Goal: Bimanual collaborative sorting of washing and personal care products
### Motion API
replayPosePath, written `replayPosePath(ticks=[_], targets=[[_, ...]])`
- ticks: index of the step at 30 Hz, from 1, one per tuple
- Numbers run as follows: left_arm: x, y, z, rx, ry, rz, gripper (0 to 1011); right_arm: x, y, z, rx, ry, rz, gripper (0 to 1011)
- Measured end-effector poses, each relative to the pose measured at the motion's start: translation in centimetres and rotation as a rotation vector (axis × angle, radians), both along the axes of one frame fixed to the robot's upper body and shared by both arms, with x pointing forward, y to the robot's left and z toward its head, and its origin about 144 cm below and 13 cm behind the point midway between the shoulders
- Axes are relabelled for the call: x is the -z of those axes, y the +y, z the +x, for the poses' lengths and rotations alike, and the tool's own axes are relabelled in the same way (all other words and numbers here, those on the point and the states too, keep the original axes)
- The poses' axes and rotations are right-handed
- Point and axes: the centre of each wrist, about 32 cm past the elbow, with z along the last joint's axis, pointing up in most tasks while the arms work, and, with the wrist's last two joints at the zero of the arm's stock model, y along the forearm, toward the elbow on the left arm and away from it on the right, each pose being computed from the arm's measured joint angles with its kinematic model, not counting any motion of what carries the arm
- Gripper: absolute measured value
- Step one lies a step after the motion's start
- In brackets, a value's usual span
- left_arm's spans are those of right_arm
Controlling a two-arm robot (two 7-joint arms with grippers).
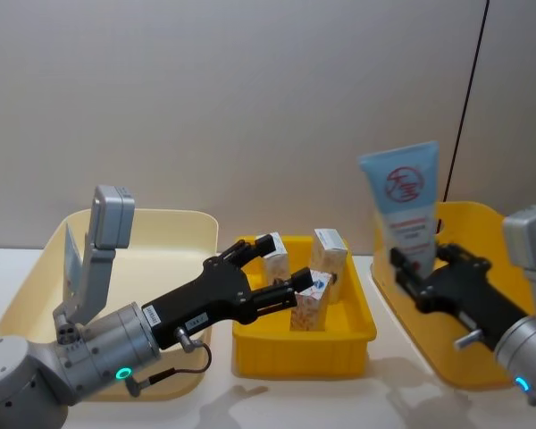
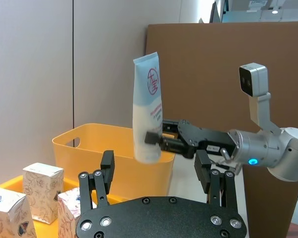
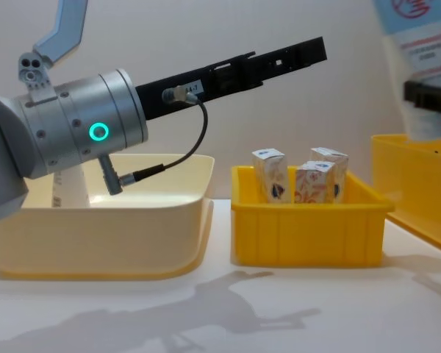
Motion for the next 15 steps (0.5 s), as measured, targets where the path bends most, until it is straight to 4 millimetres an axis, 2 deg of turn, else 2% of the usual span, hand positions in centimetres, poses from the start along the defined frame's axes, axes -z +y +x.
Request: replayPosePath(ticks=[15], targets=[[0.0, 0.0, 0.0, 0.000, 0.000, 0.000, 1003, -0.3, -1.9, 1.0, 0.246, -0.093, 0.001, 510]])
